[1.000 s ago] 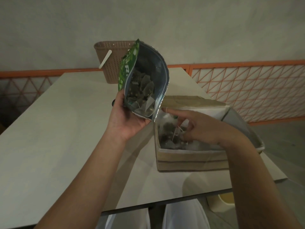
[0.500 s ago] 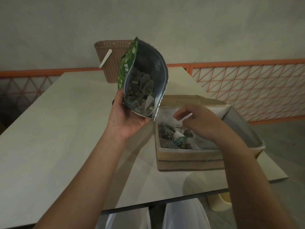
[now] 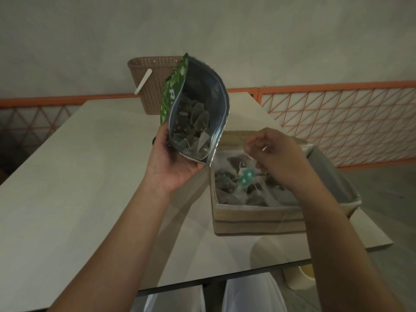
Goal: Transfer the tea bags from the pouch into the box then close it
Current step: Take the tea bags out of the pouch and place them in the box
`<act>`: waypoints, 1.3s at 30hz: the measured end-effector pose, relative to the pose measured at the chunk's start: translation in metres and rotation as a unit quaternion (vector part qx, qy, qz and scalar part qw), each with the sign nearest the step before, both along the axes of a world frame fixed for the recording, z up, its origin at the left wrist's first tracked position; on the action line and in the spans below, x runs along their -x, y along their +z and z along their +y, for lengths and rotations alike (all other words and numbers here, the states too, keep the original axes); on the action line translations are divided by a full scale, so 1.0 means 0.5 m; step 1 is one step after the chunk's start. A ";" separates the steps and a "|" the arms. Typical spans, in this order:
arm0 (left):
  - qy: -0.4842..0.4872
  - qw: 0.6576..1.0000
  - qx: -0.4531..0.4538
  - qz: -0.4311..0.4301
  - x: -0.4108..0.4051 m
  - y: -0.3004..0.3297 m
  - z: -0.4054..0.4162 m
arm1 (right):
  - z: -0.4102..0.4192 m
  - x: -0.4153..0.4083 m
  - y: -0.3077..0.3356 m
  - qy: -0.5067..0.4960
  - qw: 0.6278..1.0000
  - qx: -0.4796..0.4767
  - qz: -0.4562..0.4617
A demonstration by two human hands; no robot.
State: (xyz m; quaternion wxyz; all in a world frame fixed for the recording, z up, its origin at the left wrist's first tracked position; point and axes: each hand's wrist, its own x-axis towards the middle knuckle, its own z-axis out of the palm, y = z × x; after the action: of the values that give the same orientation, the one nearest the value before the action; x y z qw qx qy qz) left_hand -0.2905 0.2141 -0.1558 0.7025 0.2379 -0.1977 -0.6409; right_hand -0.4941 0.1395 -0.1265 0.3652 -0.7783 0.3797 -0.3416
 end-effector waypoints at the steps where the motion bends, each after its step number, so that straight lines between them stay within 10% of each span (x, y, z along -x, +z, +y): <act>1: 0.000 1.000 0.000 0.001 0.001 0.000 0.000 | -0.001 0.002 0.001 0.004 1.000 -0.014 -0.027; 6: 0.007 1.000 -0.010 0.002 0.003 0.000 -0.001 | -0.017 -0.003 -0.039 -0.022 0.977 0.056 0.206; 18: 0.007 1.000 -0.004 -0.001 0.008 0.003 0.003 | 0.014 -0.034 -0.036 0.013 0.916 -0.011 0.400; 24: 0.012 1.000 -0.008 0.002 0.011 0.004 0.004 | 0.010 -0.024 -0.032 0.040 0.953 -0.041 0.297; 32: 0.009 1.000 -0.007 -0.008 0.006 0.004 0.004 | 0.010 -0.001 0.017 0.102 0.965 -0.227 -0.083; 39: 0.015 1.000 -0.013 0.000 0.009 0.004 0.004 | -0.015 -0.006 -0.035 -0.030 0.975 0.013 0.220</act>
State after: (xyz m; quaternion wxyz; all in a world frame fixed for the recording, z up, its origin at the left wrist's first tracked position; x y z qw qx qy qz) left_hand -0.2948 0.2162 -0.1540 0.7088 0.2504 -0.1858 -0.6328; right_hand -0.4911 0.1320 -0.1441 0.2524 -0.8274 0.4691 -0.1777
